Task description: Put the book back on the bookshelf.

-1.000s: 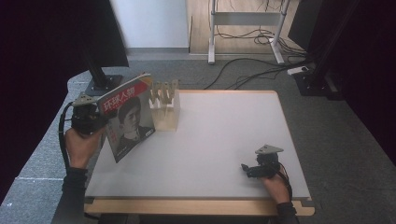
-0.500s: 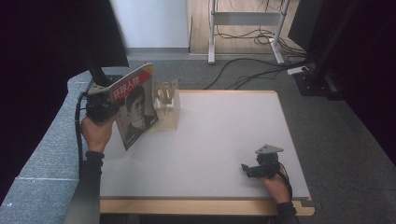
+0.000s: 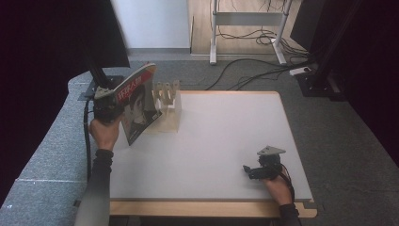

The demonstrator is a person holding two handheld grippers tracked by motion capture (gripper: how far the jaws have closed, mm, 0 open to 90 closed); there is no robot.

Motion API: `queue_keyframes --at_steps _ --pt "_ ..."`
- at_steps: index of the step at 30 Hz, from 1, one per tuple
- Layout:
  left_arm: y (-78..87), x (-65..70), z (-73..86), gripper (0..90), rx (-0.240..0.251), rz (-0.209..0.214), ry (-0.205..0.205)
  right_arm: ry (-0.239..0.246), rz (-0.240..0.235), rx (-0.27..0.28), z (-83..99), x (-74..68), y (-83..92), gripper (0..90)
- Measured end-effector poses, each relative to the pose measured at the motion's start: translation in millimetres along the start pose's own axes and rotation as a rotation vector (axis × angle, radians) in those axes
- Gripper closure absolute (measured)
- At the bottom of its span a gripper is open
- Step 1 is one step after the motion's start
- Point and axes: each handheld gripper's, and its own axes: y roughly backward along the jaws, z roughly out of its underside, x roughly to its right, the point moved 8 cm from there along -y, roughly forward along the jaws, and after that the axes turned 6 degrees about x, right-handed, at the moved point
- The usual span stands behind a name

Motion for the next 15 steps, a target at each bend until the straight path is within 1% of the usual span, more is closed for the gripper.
queue_keyframes --at_steps 2,4,5,6,9,11,13,15 --pt "0.7 -2.4 1.1 83.9 -0.002 0.007 0.017 0.001 0.000 -0.001 -0.1 0.0 0.0 3.3" --pt "1.3 -3.1 1.8 81.9 -0.004 0.029 0.031 -0.001 0.001 -0.001 -0.2 0.0 -0.1 3.3" --pt "1.6 -3.4 2.1 79.3 -0.010 0.039 0.035 0.000 0.001 -0.001 -0.2 0.0 -0.1 3.3" --pt "2.0 -3.9 2.1 75.5 -0.010 0.039 0.036 -0.001 0.001 -0.001 -0.3 0.0 -0.1 3.3" --pt "3.8 -4.7 2.6 66.9 -0.015 0.032 0.013 0.000 0.001 -0.001 -0.3 0.0 -0.1 3.3" --pt "4.8 -4.4 4.9 59.7 -0.035 0.034 -0.006 -0.001 0.001 -0.001 -0.3 0.0 -0.1 3.3" --pt "5.6 -4.4 7.1 51.9 -0.049 0.026 -0.023 -0.001 0.001 -0.001 -0.3 -0.1 0.0 3.3" --pt "7.1 -3.5 9.4 45.3 -0.059 0.035 -0.029 -0.001 0.001 -0.001 -0.3 -0.1 -0.1 3.3"
